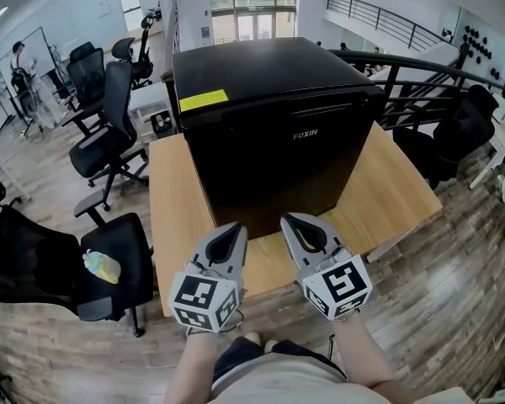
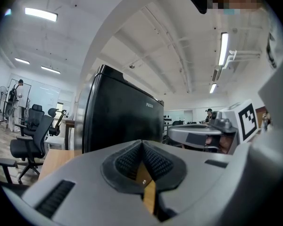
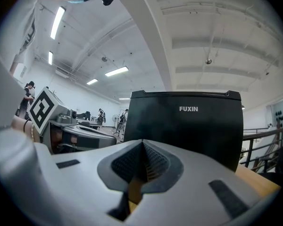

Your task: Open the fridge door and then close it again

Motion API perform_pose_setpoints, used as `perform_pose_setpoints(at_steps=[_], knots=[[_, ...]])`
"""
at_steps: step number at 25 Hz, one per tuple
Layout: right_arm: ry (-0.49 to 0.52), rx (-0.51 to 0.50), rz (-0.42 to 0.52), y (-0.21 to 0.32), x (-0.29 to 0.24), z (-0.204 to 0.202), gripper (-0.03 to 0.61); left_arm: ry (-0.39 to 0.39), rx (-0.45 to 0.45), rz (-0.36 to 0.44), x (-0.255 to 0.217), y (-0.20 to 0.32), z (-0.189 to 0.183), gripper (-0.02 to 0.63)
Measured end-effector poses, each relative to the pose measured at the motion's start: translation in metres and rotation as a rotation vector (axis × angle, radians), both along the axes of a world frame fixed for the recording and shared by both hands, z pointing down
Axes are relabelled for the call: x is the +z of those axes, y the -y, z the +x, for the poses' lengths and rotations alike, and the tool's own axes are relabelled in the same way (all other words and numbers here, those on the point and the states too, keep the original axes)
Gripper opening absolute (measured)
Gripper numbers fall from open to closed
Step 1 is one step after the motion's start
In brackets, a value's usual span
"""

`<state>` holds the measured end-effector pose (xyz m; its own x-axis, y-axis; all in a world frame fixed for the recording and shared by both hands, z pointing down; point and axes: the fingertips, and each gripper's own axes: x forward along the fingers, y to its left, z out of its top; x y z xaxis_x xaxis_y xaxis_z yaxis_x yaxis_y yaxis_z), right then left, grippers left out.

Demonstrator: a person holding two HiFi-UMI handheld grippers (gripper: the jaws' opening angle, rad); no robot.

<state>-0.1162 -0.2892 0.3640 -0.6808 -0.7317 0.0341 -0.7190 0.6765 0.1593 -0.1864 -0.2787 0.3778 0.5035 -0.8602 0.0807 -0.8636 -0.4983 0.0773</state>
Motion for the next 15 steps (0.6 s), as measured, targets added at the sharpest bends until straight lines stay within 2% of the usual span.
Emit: perform_pose_setpoints(at_steps=[10, 15], knots=[[-0.013, 0.013, -0.028, 0.0019, 0.0036, 0.0001, -0.002, 0.032, 0.003, -0.011, 0.0039, 0.003, -0.0009, 0.006], [-0.016, 0.017, -0.038, 0.0025, 0.0051, -0.0021, -0.002, 0.023, -0.005, -0.017, 0.0034, 0.0039, -0.0033, 0.005]])
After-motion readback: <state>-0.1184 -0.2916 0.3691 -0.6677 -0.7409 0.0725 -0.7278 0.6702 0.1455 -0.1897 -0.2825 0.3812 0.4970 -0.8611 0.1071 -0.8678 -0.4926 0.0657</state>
